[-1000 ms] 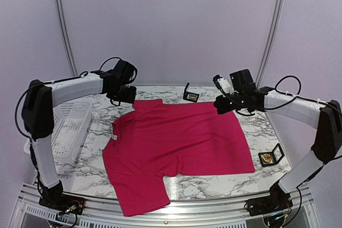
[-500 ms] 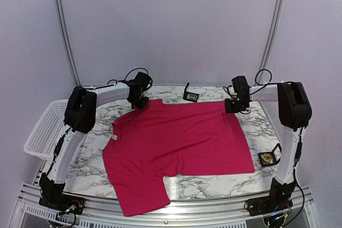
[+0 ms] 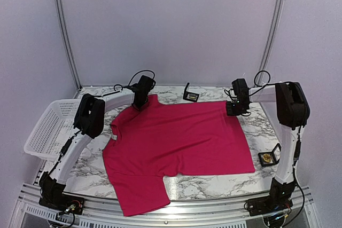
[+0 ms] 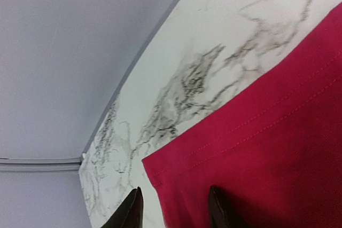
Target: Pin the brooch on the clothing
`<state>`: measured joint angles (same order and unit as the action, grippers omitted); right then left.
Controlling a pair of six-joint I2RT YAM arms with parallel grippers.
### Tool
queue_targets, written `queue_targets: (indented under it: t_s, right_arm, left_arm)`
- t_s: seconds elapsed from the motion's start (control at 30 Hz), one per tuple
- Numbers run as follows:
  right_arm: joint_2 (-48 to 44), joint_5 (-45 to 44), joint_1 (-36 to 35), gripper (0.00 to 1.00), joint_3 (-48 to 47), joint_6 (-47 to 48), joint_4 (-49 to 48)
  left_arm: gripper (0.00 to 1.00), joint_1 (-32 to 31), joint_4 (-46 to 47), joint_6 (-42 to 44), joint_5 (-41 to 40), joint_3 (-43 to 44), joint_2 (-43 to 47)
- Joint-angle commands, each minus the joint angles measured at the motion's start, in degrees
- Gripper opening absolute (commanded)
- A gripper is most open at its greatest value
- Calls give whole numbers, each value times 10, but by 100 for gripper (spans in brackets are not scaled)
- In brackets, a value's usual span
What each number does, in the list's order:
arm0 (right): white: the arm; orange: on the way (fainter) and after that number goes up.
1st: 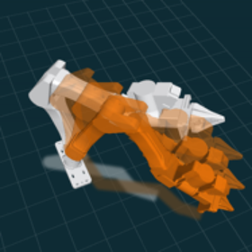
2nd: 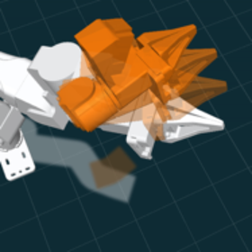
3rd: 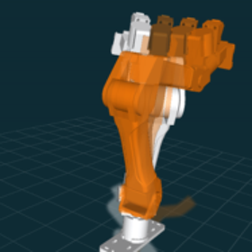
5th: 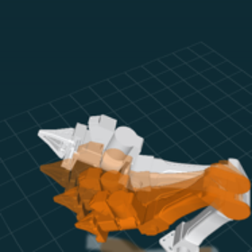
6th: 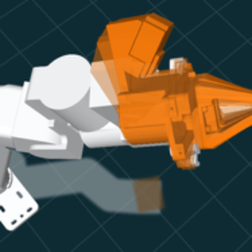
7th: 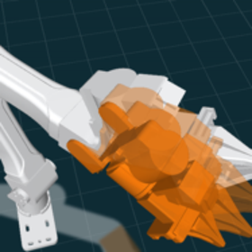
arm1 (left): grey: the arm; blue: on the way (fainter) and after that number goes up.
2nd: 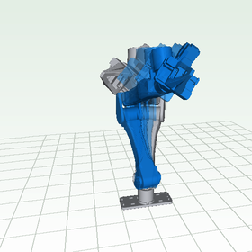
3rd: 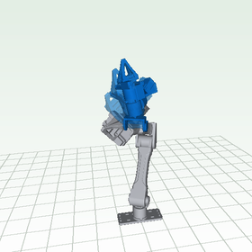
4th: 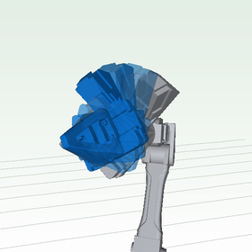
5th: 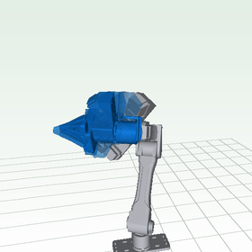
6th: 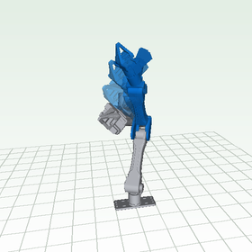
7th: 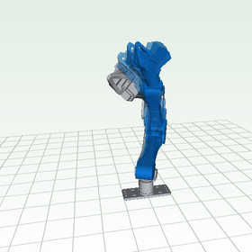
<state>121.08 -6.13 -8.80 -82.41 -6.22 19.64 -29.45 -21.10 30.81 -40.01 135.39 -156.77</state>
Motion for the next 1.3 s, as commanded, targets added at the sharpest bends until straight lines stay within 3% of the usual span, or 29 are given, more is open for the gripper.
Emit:
queue_targets:
  t_s: [0.0, 0.23, 0.4, 0.5, 0.67, 0.83, 1.0, 1.27]
  right_arm:
    - [16, -1, 9, 0, -21, 6, 19]
    - [16, 11, 10, 0, -45, 25, 41]
    - [1, 11, 10, 0, -73, 30, 54]
    - [-20, 25, 10, 0, -78, 32, 50]
    - [-35, 80, 10, 0, -78, 49, 21]
    - [24, 107, 11, 0, -144, 36, 25]
    - [91, 125, 13, 0, -190, 24, 21]
    - [119, 109, 28, 0, -177, 6, 9]
  left_arm:
    - [43, 32, 85, 113, -114, 10, -69]
    - [48, 65, 170, 82, -122, 30, -41]
    - [85, 61, 168, 45, -66, -23, 52]
    - [88, 52, 140, -8, -30, -91, 137]
    - [83, 39, 72, -144, 40, -256, 296]
    - [65, 35, 12, -319, 181, -415, 404]
    - [51, 24, 14, -385, 236, -514, 402]
    - [47, 21, 9, -418, 162, -564, 374]
